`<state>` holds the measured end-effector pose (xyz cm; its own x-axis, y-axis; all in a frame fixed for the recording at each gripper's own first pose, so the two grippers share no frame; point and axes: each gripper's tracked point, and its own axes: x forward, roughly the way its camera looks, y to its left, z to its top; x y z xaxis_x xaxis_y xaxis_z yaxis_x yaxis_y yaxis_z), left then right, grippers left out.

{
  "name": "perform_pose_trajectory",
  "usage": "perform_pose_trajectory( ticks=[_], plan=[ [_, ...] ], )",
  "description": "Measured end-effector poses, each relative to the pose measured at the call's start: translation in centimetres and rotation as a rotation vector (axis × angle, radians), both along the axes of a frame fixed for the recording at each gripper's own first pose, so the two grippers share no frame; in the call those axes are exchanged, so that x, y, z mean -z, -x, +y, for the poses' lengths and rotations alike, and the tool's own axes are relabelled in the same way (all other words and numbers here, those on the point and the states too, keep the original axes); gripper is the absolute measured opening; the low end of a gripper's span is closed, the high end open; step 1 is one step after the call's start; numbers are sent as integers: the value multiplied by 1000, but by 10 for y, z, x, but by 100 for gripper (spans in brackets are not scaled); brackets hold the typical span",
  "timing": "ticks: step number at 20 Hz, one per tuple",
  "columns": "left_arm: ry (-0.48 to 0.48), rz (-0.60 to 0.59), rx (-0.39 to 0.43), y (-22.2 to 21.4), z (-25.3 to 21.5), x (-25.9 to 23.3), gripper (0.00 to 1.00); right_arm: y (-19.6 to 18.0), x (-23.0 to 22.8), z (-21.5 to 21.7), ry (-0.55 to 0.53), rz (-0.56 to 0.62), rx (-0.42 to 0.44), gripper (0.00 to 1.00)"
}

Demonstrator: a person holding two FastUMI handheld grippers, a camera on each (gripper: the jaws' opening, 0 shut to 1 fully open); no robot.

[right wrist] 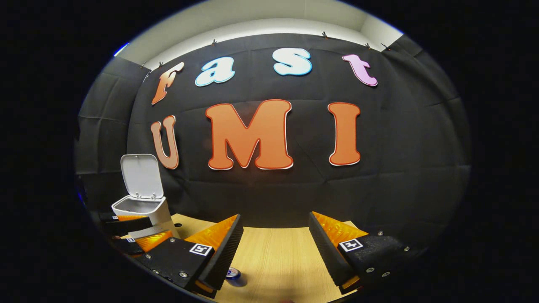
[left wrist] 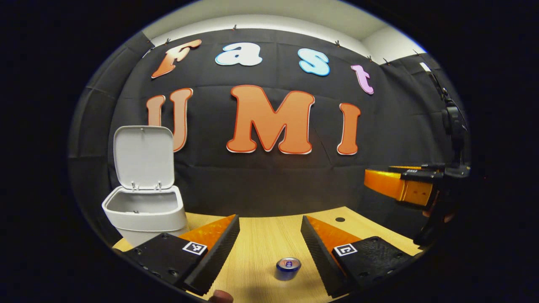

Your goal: Press the lid of the desktop garbage bin to open it, pick up the crumpled paper on the desktop and throw it into the bin, then pick up the pop can on the desktop and drop it into the bin, and finally close the garbage bin lid.

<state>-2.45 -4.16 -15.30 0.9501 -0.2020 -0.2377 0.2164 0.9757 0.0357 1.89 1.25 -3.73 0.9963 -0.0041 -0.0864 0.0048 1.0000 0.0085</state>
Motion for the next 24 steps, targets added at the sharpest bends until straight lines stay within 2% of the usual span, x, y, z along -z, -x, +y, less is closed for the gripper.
perform_pose_trajectory(
  ticks=[5,8,14,18,24],
  plan=[
    [-33,73,46,-3,-18,50,94,10,6,-21,9,21,48,93],
    [-52,167,58,-1,-24,89,92,17,7,-31,19,29,73,93],
    [-97,306,83,-4,-33,170,95,28,10,-50,44,47,118,93],
    [-96,420,69,-1,-36,224,95,34,13,-62,53,61,151,94],
    [-116,538,58,-8,-35,278,96,40,15,-77,76,72,188,93]
  ],
)
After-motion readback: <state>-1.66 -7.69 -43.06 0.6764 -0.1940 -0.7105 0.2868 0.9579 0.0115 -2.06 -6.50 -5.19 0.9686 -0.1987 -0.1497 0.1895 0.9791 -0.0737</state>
